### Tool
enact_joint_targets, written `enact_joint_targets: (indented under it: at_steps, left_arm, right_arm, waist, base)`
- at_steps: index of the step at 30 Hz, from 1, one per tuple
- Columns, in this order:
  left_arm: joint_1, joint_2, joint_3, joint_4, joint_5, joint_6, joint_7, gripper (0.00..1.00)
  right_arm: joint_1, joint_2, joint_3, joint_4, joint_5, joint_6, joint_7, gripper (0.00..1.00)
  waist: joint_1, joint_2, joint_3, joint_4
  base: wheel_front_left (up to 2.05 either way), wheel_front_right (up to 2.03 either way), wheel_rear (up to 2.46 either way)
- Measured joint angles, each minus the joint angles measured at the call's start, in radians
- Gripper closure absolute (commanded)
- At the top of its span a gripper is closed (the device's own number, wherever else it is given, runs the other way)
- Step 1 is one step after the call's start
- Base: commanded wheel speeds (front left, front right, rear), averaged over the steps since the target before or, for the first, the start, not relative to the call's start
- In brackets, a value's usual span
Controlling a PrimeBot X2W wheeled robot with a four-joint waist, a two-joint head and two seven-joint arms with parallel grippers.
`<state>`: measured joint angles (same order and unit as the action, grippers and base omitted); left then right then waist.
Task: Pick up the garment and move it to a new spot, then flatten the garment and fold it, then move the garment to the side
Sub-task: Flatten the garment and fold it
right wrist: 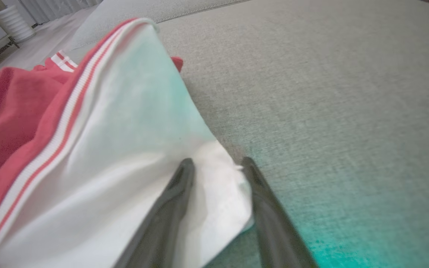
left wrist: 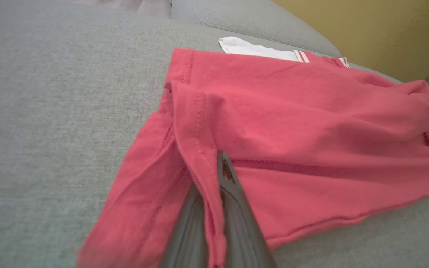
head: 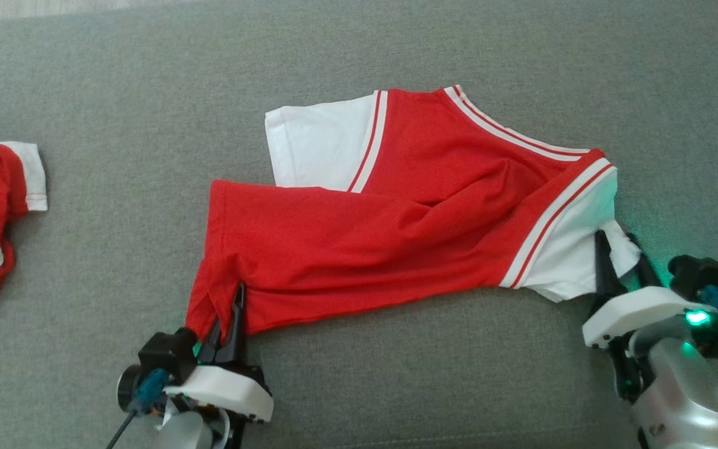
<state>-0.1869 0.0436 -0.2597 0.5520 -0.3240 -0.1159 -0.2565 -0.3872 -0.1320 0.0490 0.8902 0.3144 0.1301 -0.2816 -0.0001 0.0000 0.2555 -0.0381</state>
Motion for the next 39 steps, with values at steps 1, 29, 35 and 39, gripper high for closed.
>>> enact_joint_targets:
  at_steps: [1, 29, 35, 39]
  left_arm:
    - [0.0, 0.0, 0.0, 0.0, 0.0, 0.0, 0.0, 1.0]
    - [-0.529, 0.199, -0.069, -0.25, -0.116, -0.016, 0.047, 1.0]
    - [-0.721, 0.213, -0.08, -0.188, -0.134, -0.016, 0.119, 1.0]
    - [-0.809, 0.207, -0.081, -0.126, -0.13, -0.012, 0.125, 1.0]
  right_arm:
    - [-0.005, -0.007, 0.022, 0.008, 0.019, 0.0, 0.0, 1.0]
    - [-0.267, -0.15, 0.028, -0.663, 0.557, 0.0, 0.035, 1.0]
    - [-0.508, -0.166, 0.015, -0.585, 0.513, 0.0, 0.087, 1.0]
    - [-0.631, -0.163, 0.018, -0.496, 0.458, 0.0, 0.093, 1.0]
  waist:
    - [0.0, 0.0, 0.0, 0.001]
    - [-0.0001, 0.0, -0.255, -0.034]
    - [0.0001, 0.0, -0.184, -0.034]
    - [0.0002, 0.0, -0.128, -0.032]
  base:
    - [0.0, 0.0, 0.0]
    - [0.0, 0.0, 0.0]
    - [0.0, 0.0, 0.0]
    - [0.0, 0.0, 0.0]
